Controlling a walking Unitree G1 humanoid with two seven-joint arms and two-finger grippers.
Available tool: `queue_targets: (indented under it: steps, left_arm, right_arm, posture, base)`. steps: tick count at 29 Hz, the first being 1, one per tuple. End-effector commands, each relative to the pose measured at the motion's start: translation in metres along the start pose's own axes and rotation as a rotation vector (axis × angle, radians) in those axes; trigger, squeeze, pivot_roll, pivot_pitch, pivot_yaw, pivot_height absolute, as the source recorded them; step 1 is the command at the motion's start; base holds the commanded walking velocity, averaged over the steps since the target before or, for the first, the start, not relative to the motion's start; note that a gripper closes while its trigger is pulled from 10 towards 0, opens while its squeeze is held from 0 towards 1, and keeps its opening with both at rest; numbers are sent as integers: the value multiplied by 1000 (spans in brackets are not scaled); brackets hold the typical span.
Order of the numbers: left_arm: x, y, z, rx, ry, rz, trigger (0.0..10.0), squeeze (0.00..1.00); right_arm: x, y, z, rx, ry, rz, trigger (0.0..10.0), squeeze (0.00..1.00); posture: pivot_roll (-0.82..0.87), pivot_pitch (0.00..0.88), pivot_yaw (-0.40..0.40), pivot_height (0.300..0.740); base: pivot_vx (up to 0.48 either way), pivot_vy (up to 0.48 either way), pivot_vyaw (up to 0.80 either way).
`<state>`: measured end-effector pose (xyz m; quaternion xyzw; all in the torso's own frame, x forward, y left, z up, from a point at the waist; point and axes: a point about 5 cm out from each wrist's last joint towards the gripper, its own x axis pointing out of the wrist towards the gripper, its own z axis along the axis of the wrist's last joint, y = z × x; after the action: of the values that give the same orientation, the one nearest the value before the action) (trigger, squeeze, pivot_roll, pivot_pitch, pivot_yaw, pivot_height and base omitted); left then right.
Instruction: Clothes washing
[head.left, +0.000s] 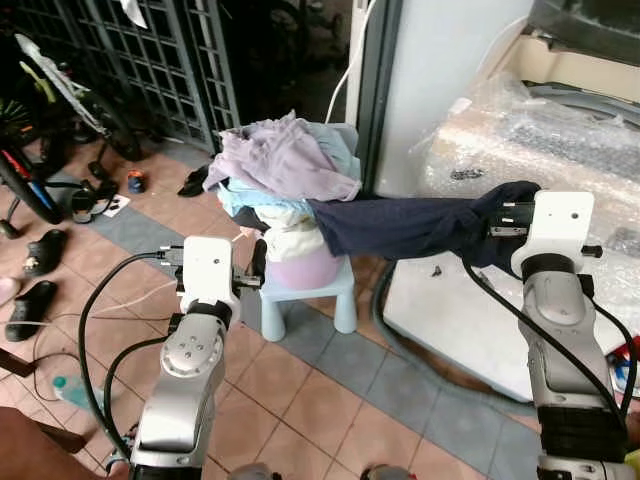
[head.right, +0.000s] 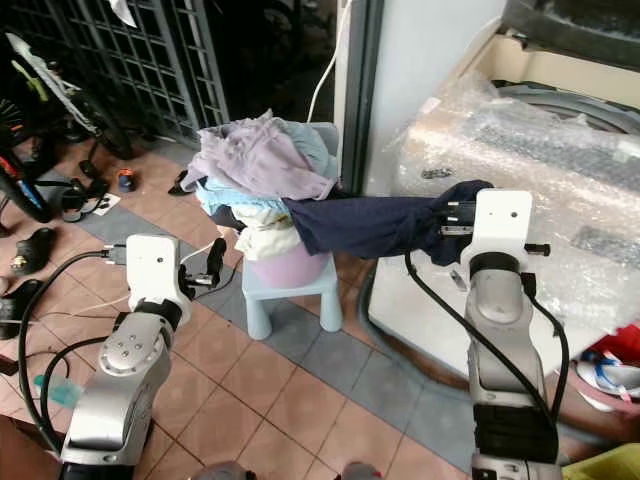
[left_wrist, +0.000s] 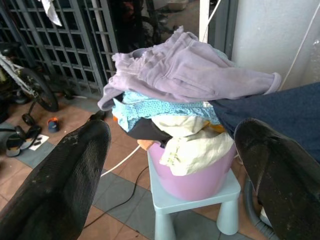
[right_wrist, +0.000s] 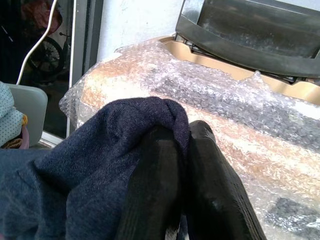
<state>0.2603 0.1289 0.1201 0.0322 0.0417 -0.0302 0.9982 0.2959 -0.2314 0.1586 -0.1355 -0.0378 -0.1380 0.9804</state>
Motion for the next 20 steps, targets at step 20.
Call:
queue_targets:
  steps: [20]
  left_arm:
    - [10,-1,5,-38,-30,-38,10000,0]
  right_arm:
    - [0,-12,-3,16,7,-78,10000,0]
  posture:
    - [-42,0,97,740]
  base:
    - [177,0,-708]
